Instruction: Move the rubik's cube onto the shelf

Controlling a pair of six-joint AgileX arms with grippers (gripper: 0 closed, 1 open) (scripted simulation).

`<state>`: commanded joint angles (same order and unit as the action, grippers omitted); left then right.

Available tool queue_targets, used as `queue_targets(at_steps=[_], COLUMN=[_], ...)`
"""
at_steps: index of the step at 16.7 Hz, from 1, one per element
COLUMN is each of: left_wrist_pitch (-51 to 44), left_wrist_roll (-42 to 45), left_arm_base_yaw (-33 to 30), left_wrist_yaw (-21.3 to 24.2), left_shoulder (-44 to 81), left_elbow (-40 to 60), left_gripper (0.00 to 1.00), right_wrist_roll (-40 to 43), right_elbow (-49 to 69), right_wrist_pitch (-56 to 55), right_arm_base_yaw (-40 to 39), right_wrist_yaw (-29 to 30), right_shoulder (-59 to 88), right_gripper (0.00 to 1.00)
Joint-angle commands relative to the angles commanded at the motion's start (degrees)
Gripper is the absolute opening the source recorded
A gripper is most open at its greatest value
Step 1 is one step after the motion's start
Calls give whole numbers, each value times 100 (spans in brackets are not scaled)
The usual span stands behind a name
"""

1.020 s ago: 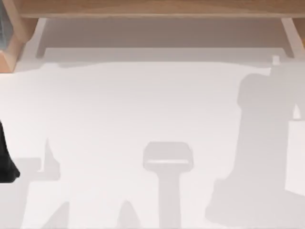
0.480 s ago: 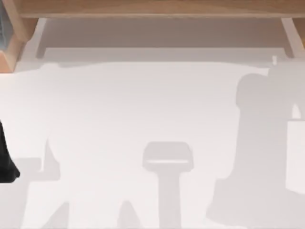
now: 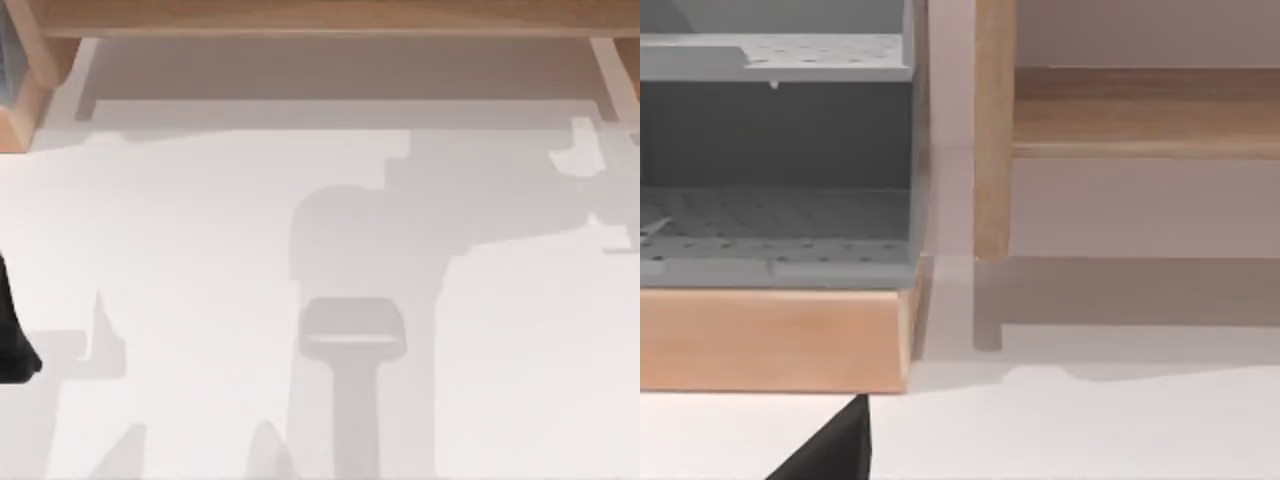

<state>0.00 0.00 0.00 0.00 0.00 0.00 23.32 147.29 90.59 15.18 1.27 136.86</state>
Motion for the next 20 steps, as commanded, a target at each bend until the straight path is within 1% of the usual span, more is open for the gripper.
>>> queue_targets(at_steps=[2, 4, 6, 8, 12, 15, 18, 20], left_wrist_pitch=[0, 0, 0, 0, 0, 0, 0, 0], left_wrist_roll=[0, 0, 0, 0, 0, 0, 0, 0], left_arm_base_yaw=[0, 0, 0, 0, 0, 0, 0, 0], left_wrist_yaw=[0, 0, 0, 0, 0, 0, 0, 0], left_shoulder=[0, 0, 0, 0, 0, 0, 0, 0], left_elbow=[0, 0, 0, 0, 0, 0, 0, 0], left_gripper=[100, 100, 100, 100, 100, 100, 100, 100], right_wrist_roll=[223, 362, 420, 398, 181, -109, -460, -720], right_elbow=[-725, -1509, -2330, -3183, -4911, -6172, -7324, -7965], right_wrist_pitch=[-396, -1018, -1862, -2948, -5614, -7887, -10160, -11584], right_arm_base_yaw=[-501, -1109, -1763, -2420, -3624, -4305, -4653, -4670], right_wrist_yaw=[20, 26, 37, 73, 216, 407, 678, 890], right_shoulder=[-645, -1207, -1681, -2046, -2479, -2589, -2618, -2629], right_gripper=[0, 0, 0, 0, 0, 0, 0, 0])
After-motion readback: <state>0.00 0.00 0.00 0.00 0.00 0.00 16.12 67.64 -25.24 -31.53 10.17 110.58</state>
